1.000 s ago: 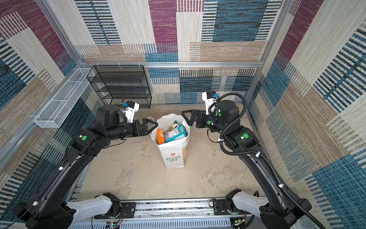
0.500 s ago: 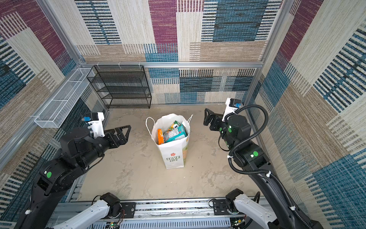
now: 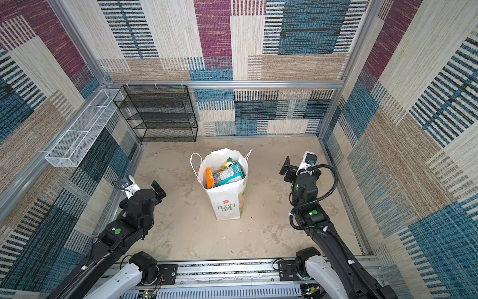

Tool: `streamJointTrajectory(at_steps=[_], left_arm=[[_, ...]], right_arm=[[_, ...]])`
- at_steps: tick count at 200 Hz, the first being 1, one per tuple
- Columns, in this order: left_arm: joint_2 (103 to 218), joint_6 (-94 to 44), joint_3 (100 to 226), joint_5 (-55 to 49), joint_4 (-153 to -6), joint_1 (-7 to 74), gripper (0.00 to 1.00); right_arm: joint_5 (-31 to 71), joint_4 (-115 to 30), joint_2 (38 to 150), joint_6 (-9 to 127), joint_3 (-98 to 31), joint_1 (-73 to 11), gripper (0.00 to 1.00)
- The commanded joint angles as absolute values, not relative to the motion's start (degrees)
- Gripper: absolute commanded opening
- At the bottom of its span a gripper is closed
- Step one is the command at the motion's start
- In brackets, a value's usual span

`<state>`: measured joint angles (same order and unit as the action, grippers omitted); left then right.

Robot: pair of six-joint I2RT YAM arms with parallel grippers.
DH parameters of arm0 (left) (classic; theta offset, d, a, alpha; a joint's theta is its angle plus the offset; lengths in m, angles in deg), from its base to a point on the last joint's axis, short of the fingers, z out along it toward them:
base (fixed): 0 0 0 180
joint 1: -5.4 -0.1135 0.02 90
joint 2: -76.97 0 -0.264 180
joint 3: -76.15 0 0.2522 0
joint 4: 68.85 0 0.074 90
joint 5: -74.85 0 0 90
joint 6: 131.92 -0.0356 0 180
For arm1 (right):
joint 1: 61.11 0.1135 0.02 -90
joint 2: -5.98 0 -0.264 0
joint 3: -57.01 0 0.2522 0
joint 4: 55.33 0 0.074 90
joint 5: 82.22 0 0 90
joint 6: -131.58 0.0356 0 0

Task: Place the snacks into the paper bag
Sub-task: Reset both arms

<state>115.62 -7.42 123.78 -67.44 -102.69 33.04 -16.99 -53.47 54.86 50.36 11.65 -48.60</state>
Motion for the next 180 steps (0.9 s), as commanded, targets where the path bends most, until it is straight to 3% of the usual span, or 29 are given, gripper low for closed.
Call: streamJointTrajectory(at_steps=[1, 72, 144, 168, 180], left_arm=[[116.37, -17.03, 117.53, -74.22, -80.66, 31.47, 0.99], [128.35, -28.22, 112.57, -63.93, -64.98, 18.08, 0.99], [152.49, -38.78, 109.29, -56.28, -36.66, 15.30, 1.00], [161.34, -41.22, 106.81, -54.52, -21.54, 14.03, 1.00], [159.50, -39.84, 108.42, -53.07, -28.86, 13.90, 1.00]], right_arm=[[-11.32, -63.80, 56.95, 51.37, 15.14, -52.12, 1.00], [-10.22, -80.47, 70.71, 50.54, 23.18, -58.06, 1.00], [-7.19, -98.62, 84.88, 45.56, 26.85, -61.27, 1.00], [-0.85, -102.47, 90.60, 46.36, 25.71, -63.47, 1.00], [2.03, -100.46, 90.72, 45.15, 24.71, -63.50, 1.00]])
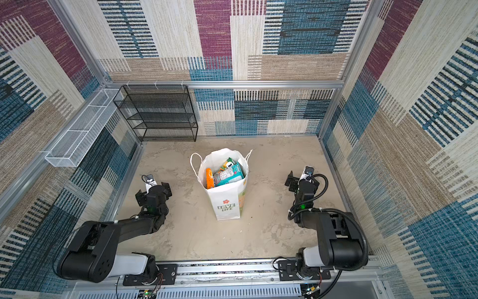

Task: Place the snacks into the paper bag
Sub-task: Reset both arms

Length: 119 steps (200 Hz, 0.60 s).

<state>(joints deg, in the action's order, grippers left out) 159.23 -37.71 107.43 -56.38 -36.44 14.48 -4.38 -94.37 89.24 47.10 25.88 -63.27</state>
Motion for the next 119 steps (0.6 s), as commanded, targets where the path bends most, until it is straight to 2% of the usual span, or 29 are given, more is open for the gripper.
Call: streamJointTrajectory(at_steps=[1, 9, 32, 62, 93, 102, 113, 119], left_arm=[[159.24, -39.60, 108.48, -52.87, -29.54, 13.87, 0.99], [158.29, -38.25, 109.24, -51.67, -32.77, 13.11, 1.00], [159.54, -39.01, 108.83, -47.11, -29.98, 11.38, 1.00], [162.02, -42.58, 111.32, -37.11, -31.95, 10.72, 0.99], [162.40, -40.24, 111.50, -31.77, -34.64, 8.37, 1.00], [166.14, -40.44, 111.98, -30.84, -29.07, 6.64, 0.99], [163.95, -38.55, 114.73, -29.15, -39.71, 5.94, 0.99], [164.00, -38.55, 114.10, -28.88, -37.46, 5.65, 0.99]], right_arm=[[2.18, -100.68, 90.76, 45.08, 24.80, -63.49, 1.00], [3.85, -101.00, 90.75, 44.32, 25.04, -63.40, 1.00], [6.71, -103.56, 91.58, 42.41, 25.87, -62.84, 1.00], [8.02, -118.63, 94.32, 41.94, 32.65, -62.70, 1.00], [8.99, -116.11, 93.89, 41.50, 31.83, -62.70, 1.00], [8.98, -115.45, 93.70, 41.55, 31.70, -62.71, 1.00], [8.97, -116.13, 94.07, 41.50, 31.67, -62.75, 1.00], [8.97, -115.23, 93.79, 41.50, 31.52, -62.70, 1.00]])
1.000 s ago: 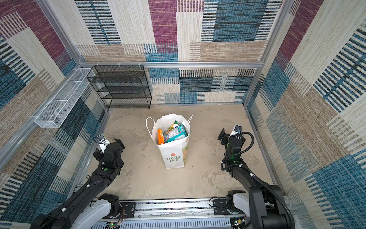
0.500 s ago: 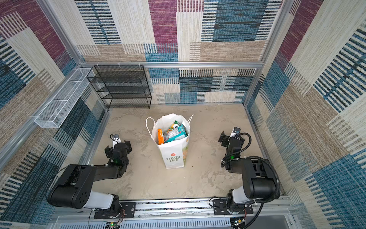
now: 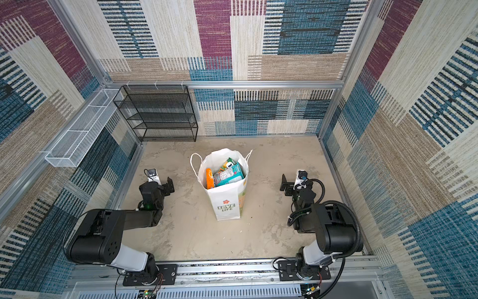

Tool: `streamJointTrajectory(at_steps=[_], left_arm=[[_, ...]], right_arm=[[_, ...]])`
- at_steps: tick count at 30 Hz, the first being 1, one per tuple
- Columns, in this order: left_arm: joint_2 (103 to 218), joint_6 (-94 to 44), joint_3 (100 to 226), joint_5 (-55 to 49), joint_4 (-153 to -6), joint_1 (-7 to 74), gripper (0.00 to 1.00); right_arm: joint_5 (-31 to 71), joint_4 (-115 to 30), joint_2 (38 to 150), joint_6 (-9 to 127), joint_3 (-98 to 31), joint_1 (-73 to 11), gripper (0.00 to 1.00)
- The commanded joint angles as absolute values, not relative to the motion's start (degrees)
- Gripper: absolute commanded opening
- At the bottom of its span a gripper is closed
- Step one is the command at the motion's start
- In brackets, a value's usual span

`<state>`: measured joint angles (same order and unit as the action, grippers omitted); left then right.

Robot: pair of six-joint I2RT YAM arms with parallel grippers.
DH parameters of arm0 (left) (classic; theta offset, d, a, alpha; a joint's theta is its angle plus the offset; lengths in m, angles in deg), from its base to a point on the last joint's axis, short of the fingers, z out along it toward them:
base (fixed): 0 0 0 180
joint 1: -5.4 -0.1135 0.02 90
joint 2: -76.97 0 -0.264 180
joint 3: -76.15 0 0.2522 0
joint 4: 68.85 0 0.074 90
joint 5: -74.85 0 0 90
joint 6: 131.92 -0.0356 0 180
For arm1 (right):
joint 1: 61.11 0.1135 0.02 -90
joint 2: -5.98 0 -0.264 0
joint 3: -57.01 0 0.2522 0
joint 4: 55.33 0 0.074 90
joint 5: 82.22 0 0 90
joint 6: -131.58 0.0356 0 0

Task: Place the snacks into the paper bag
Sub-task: Reset both arms

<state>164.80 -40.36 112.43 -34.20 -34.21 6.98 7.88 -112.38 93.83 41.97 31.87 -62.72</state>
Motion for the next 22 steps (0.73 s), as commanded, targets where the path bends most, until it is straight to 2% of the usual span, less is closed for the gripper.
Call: streamJointTrajectory(at_steps=[1, 2, 4, 6, 22], left_arm=[[164.21, -38.69, 113.87, -28.87, -36.52, 5.61, 0.99], [165.86, -39.54, 112.59, -28.97, -31.20, 5.58, 0.99], [164.04, -38.54, 113.72, -28.54, -37.18, 5.49, 0.99], [165.00, -39.24, 112.78, -28.68, -32.74, 5.49, 0.99], [164.96, -39.79, 113.36, -26.92, -34.52, 5.42, 0.99]], right_arm=[[8.95, -115.19, 93.83, 41.50, 31.54, -62.70, 1.00], [8.97, -115.66, 94.14, 41.50, 31.44, -62.70, 1.00], [9.01, -115.03, 94.25, 41.50, 31.20, -62.70, 1.00], [9.06, -115.09, 94.20, 41.42, 31.23, -62.70, 1.00], [7.82, -114.67, 94.14, 40.71, 30.93, -61.82, 1.00]])
